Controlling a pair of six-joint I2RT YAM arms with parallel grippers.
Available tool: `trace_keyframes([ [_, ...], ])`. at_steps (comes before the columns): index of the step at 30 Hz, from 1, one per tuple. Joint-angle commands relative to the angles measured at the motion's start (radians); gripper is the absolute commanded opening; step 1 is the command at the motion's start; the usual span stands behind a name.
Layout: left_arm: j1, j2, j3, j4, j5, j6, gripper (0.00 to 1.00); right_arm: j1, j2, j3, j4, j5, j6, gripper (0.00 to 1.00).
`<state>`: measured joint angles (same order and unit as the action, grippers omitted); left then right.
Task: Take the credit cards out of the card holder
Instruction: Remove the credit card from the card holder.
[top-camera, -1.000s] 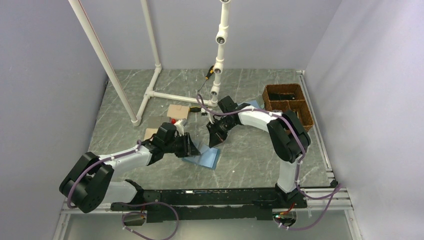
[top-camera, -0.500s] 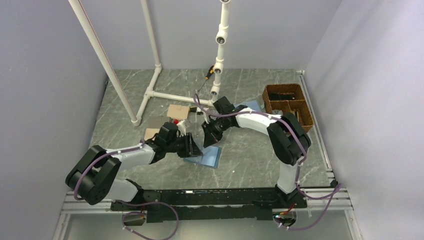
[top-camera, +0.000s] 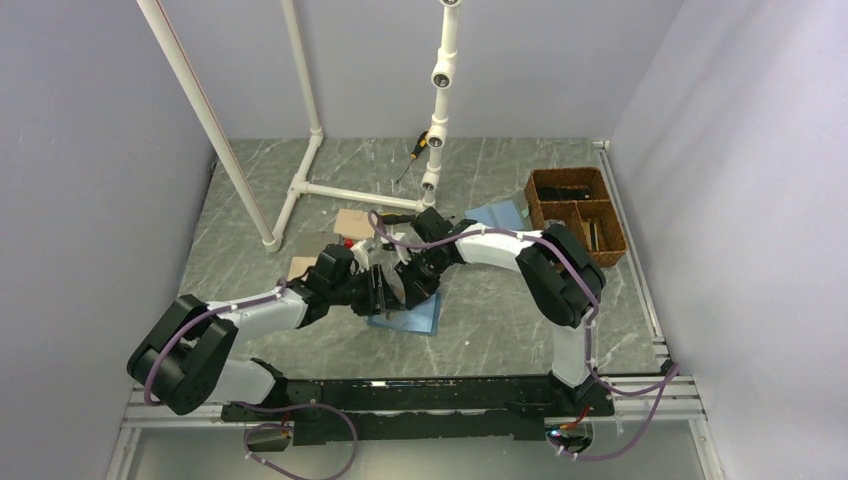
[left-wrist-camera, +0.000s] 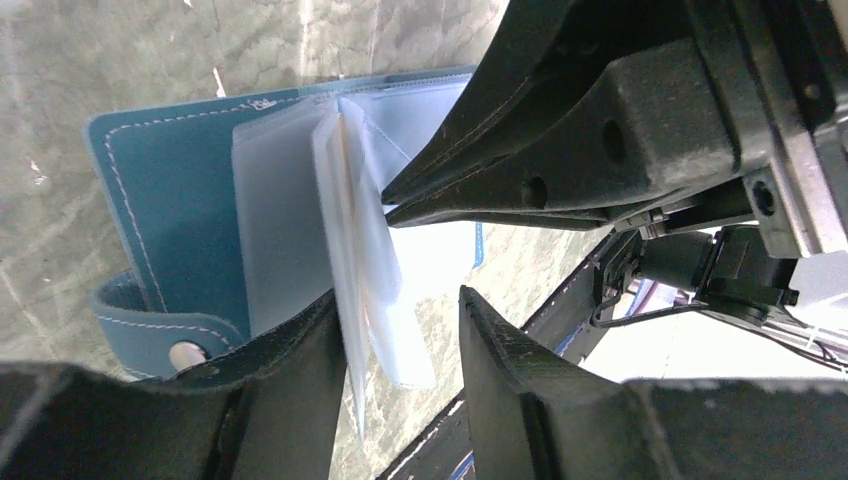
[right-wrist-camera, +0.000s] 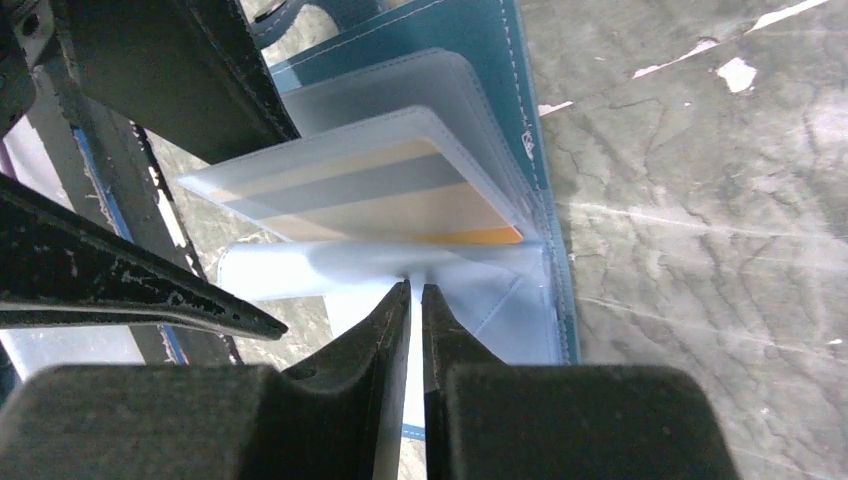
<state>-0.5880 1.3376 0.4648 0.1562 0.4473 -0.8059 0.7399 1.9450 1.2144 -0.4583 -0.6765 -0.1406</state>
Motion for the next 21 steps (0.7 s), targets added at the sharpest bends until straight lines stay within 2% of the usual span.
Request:
trace_keyframes([
  [1, 0.02, -0.032, 0.001, 0.01, -0.012, 0.01, 0.47, -0.007, 0.004, 0.053, -0.048, 0.045, -0.064, 0.12],
  [3, 0.027, -0.034, -0.008, 0.016, -0.015, 0.006, 0.45, -0.013, -0.002, 0.063, -0.077, 0.027, -0.105, 0.12],
  [8, 0.044, -0.028, -0.02, 0.035, -0.012, 0.001, 0.34, -0.05, -0.027, 0.077, -0.128, -0.063, -0.173, 0.13],
  [12, 0.048, 0.007, -0.019, 0.064, 0.008, 0.003, 0.23, -0.075, -0.053, 0.084, -0.164, -0.141, -0.224, 0.19],
  [13, 0.048, 0.018, -0.019, 0.074, 0.015, 0.002, 0.2, -0.079, -0.06, 0.085, -0.169, -0.158, -0.23, 0.21],
  [16, 0.049, 0.042, -0.021, 0.103, 0.029, -0.003, 0.0, -0.087, -0.074, 0.081, -0.172, -0.2, -0.235, 0.24],
  [21, 0.057, 0.017, -0.056, 0.159, 0.021, -0.017, 0.0, -0.101, -0.071, 0.064, -0.119, -0.284, -0.157, 0.26],
])
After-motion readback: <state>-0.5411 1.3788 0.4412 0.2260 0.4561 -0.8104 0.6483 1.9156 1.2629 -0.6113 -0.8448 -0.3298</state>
